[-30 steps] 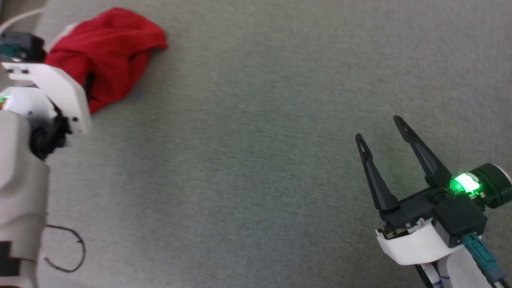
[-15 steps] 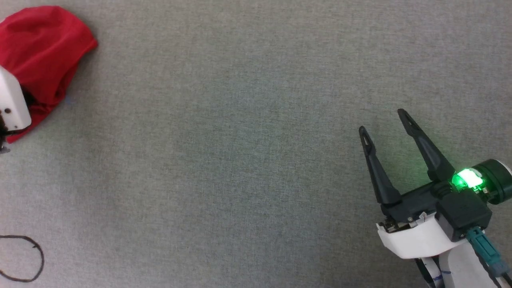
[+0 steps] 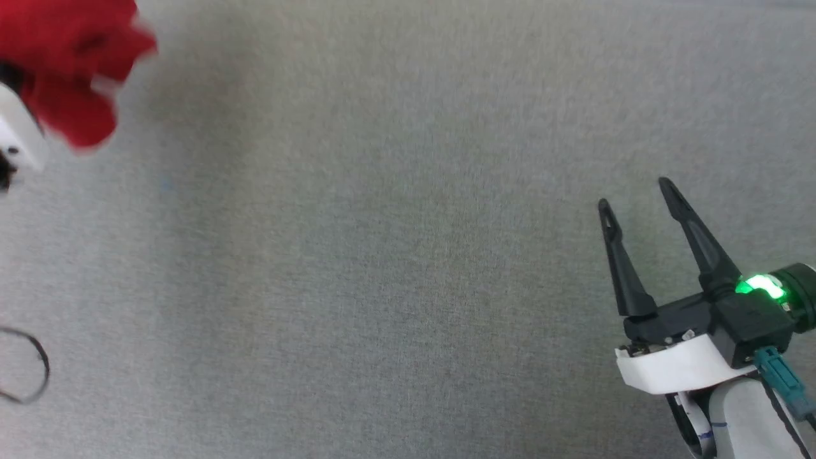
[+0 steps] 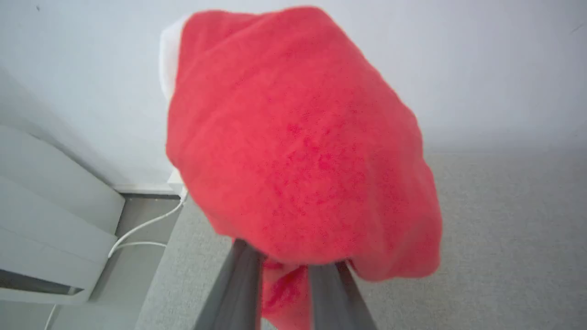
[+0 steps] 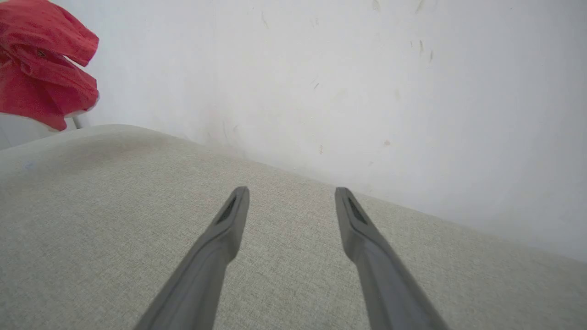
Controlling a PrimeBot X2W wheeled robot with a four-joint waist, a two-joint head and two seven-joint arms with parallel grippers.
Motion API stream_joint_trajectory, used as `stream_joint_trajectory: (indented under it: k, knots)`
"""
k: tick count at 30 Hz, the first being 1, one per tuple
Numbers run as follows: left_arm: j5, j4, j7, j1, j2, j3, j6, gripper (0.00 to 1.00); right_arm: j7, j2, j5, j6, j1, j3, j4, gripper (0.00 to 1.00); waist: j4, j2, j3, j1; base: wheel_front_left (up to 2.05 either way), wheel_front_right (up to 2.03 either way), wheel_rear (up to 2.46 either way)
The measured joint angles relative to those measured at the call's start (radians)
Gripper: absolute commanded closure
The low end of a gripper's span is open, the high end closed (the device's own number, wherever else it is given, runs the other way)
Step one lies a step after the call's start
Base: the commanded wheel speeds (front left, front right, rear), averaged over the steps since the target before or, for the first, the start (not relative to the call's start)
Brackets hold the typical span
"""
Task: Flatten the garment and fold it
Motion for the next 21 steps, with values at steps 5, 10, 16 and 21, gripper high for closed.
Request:
stream_joint_trajectory:
  k: [5, 10, 16, 21]
  knots:
    - [0.067, -0.095, -0.148, -0.016, -0.042, -0.040, 0.006, 1.00, 0.000, 0.018, 0.006, 0.000, 0.023, -0.029, 0.033, 0.00, -0.002, 0.0000, -0.088, -0.0001, 0.00, 0.00, 0.00]
    - [0.108, -0.209, -0.187, 0.003, -0.093, -0.112, 0.007, 1.00, 0.000, 0.033, 0.006, 0.000, 0.042, -0.055, 0.053, 0.00, -0.016, 0.0000, -0.175, -0.0002, 0.00, 0.00, 0.00]
    - [0.109, -0.311, -0.132, 0.110, -0.189, -0.224, 0.012, 1.00, 0.000, 0.045, 0.003, 0.000, 0.056, -0.068, 0.065, 0.00, -0.068, 0.0000, -0.249, -0.0003, 0.00, 0.00, 0.00]
    - [0.109, -0.325, -0.101, 0.176, -0.282, -0.309, 0.024, 1.00, 0.000, 0.050, -0.002, 0.000, 0.065, -0.068, 0.078, 0.00, -0.138, 0.0000, -0.277, -0.0003, 0.00, 0.00, 0.00]
